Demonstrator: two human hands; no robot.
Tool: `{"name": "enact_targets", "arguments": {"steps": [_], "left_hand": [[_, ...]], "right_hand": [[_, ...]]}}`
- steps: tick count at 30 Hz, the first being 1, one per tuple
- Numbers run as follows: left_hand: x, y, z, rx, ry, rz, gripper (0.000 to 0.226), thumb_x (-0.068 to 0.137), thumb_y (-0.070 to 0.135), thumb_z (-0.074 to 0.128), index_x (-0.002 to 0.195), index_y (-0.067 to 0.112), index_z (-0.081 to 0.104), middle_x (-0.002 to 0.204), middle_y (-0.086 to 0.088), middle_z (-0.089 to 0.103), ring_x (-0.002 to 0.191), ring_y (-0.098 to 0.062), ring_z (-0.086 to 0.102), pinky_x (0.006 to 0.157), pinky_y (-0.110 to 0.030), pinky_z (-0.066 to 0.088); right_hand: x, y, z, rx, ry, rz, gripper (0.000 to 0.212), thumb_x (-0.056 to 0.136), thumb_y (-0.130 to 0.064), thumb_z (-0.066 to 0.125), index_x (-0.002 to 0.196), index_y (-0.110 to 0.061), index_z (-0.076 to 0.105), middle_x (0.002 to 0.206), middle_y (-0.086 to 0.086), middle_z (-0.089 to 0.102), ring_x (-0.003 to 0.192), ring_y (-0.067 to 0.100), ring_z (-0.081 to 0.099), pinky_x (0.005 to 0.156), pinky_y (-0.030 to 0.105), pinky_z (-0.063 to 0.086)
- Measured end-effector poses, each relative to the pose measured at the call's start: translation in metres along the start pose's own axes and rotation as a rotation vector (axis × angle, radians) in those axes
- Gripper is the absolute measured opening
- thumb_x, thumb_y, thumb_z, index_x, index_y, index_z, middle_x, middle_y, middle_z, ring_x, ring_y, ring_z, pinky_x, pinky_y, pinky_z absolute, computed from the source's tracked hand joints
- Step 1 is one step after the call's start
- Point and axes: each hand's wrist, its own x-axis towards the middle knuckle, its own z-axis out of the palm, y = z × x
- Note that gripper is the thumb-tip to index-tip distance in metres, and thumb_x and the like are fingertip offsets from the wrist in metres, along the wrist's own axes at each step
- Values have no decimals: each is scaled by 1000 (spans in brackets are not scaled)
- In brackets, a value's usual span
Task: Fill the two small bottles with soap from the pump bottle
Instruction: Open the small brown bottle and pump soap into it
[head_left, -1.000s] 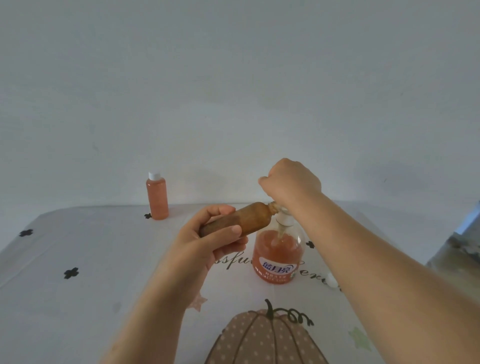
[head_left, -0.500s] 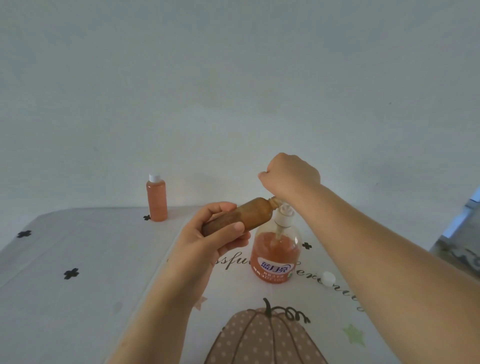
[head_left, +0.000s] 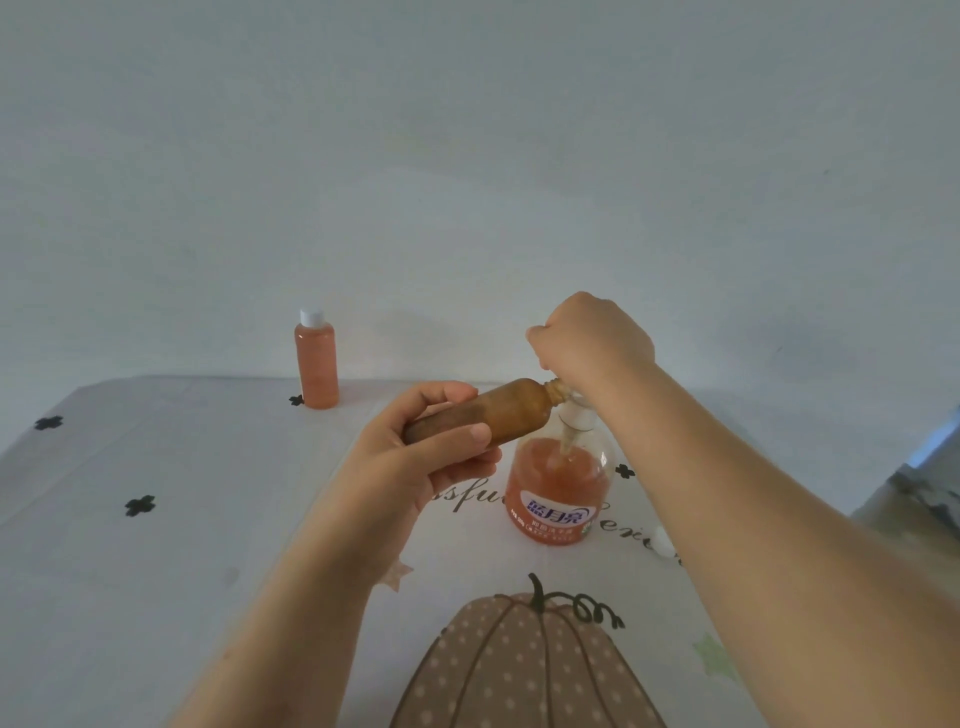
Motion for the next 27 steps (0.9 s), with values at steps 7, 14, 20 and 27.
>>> {"name": "enact_targets", "arguments": {"steps": [7, 14, 20, 27], "left_hand": [[1, 0, 0, 26, 4, 39, 39, 68, 1, 78, 104, 7, 66, 91, -12, 72, 78, -33, 69, 75, -34, 60], [-2, 1, 4, 36, 4, 76, 36, 67, 7, 76, 102, 12, 67, 95, -10, 73, 81, -33, 70, 82, -39, 58], [-2, 1, 3, -9, -2, 59, 36, 66, 7, 76, 101, 12, 68, 97, -13, 71, 81, -34, 69, 78, -36, 58], [3, -2, -3, 21, -14, 28, 38, 66, 6, 75, 103, 9, 67, 93, -11, 72, 80, -33, 70, 75, -34, 59]], "right_hand": [[-2, 1, -1, 36, 17, -16, 15, 88, -17, 53, 77, -12, 63, 67, 1, 56, 56, 20, 47, 52, 25, 30], [-6, -2, -16, 3, 125, -74, 35, 93, -20, 49, 61, -16, 37, 57, -1, 37, 49, 19, 32, 50, 25, 23], [-6, -5, -16, -19, 74, -64, 31, 92, -18, 50, 62, -15, 42, 59, -1, 41, 50, 19, 36, 49, 25, 25], [-1, -2, -5, 12, -52, -1, 18, 87, -19, 54, 89, -13, 71, 82, 2, 70, 67, 20, 60, 53, 25, 36]]}}
